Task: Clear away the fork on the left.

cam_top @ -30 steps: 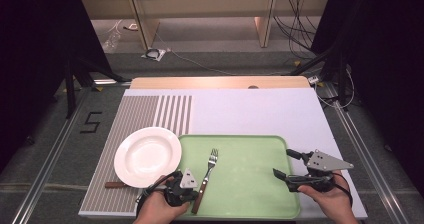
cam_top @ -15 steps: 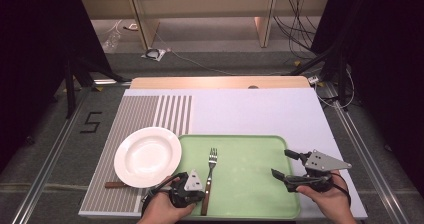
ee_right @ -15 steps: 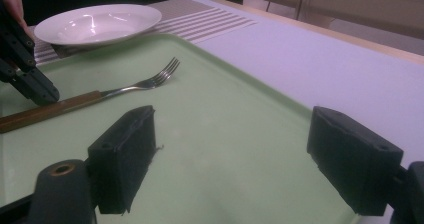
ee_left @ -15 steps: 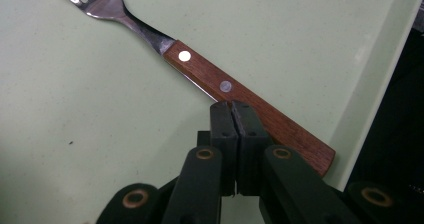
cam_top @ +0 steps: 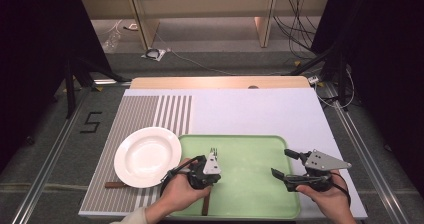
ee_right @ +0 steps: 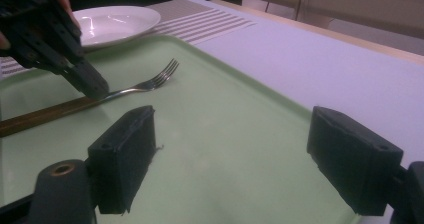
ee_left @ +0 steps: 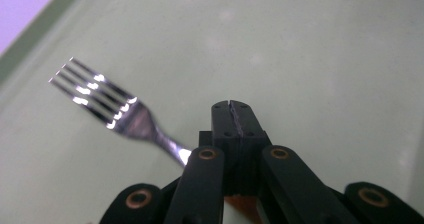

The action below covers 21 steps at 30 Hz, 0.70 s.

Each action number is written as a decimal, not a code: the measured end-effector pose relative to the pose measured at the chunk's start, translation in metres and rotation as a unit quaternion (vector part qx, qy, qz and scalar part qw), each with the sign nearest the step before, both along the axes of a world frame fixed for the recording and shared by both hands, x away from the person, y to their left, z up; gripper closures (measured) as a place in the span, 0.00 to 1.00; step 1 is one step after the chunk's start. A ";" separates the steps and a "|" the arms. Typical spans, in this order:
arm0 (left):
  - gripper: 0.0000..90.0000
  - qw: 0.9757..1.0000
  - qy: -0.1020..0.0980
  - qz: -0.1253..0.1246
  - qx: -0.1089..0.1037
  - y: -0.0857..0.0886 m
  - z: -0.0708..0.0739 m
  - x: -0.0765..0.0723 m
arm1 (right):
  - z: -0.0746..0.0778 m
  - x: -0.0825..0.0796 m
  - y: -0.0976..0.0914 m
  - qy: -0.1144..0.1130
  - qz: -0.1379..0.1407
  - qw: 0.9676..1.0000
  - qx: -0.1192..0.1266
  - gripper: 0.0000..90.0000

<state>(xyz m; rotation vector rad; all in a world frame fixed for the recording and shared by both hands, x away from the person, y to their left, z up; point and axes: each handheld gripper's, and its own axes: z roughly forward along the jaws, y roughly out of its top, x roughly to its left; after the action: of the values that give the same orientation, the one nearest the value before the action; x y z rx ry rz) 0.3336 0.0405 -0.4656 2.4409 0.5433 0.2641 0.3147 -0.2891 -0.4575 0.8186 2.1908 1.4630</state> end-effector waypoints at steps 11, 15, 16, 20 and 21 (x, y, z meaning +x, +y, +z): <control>1.00 1.000 0.008 0.011 0.023 -0.003 -0.007 0.005 | -0.001 0.000 -0.001 -0.002 0.002 1.000 0.004 0.23; 1.00 1.000 0.006 0.015 0.027 0.004 -0.007 0.005 | 0.000 0.000 -0.001 -0.001 0.000 1.000 0.001 0.23; 1.00 0.999 0.006 0.016 0.028 0.005 -0.007 0.004 | -0.001 0.000 -0.001 -0.001 0.000 1.000 0.002 0.23; 1.00 0.999 0.004 0.016 0.027 0.009 -0.007 0.003 | -0.001 0.000 -0.001 -0.002 0.000 1.000 0.004 0.23; 1.00 0.999 0.004 0.015 0.028 0.009 -0.007 0.003 | -0.001 0.000 -0.001 -0.002 0.000 1.000 0.003 0.23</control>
<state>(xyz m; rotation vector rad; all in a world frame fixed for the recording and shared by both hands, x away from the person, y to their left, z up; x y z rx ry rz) 0.3366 0.0494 -0.4727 2.4898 0.5842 0.2871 0.3146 -0.2905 -0.4581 0.8168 2.1851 1.4707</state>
